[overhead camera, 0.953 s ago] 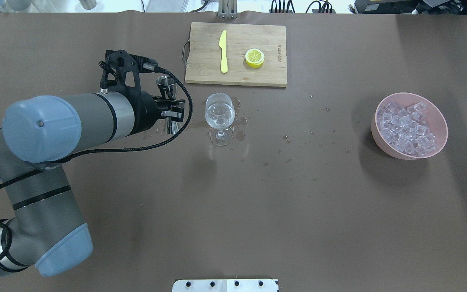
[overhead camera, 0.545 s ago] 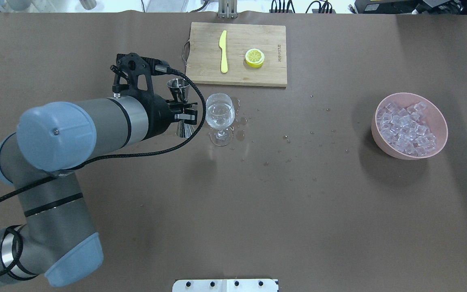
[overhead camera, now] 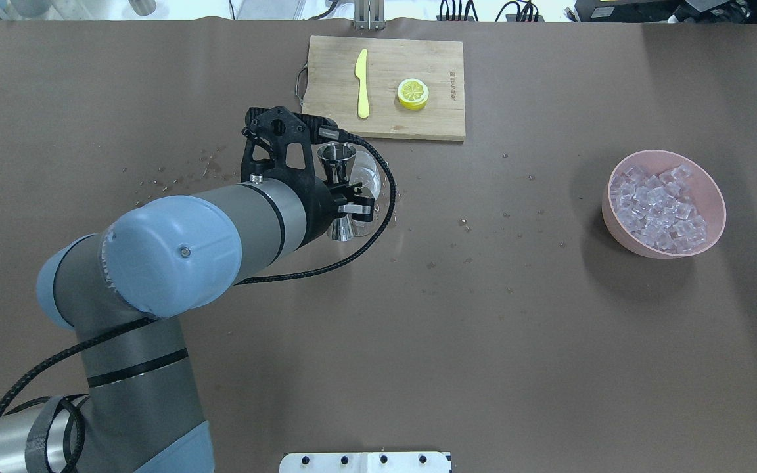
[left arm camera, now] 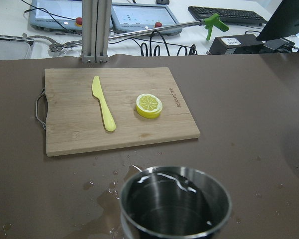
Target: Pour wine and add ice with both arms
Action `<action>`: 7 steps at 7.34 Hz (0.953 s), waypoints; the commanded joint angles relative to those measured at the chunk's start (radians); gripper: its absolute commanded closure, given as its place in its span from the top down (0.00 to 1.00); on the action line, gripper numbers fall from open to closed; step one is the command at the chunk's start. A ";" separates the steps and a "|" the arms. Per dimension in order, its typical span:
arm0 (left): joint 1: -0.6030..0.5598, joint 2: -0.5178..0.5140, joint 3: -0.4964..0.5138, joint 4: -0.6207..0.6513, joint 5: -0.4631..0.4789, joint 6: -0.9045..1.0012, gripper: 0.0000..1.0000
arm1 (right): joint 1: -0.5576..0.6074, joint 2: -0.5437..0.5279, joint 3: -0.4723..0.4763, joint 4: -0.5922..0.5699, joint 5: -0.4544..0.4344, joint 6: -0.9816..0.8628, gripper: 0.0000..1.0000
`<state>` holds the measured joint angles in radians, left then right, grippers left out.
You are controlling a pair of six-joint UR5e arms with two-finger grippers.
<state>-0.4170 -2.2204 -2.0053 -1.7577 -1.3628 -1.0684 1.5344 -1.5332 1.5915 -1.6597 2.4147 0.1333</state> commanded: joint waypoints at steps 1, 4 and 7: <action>0.003 -0.038 0.013 0.049 -0.005 0.001 0.00 | -0.002 0.001 -0.001 0.000 0.000 0.000 1.00; 0.003 -0.090 0.027 0.206 -0.091 0.013 0.00 | -0.002 0.001 -0.007 0.000 0.000 0.000 1.00; -0.006 -0.108 0.036 0.291 -0.153 0.016 0.00 | -0.003 0.001 -0.008 0.000 0.000 0.000 1.00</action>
<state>-0.4170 -2.3133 -1.9745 -1.5156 -1.4836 -1.0548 1.5312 -1.5324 1.5841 -1.6597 2.4145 0.1334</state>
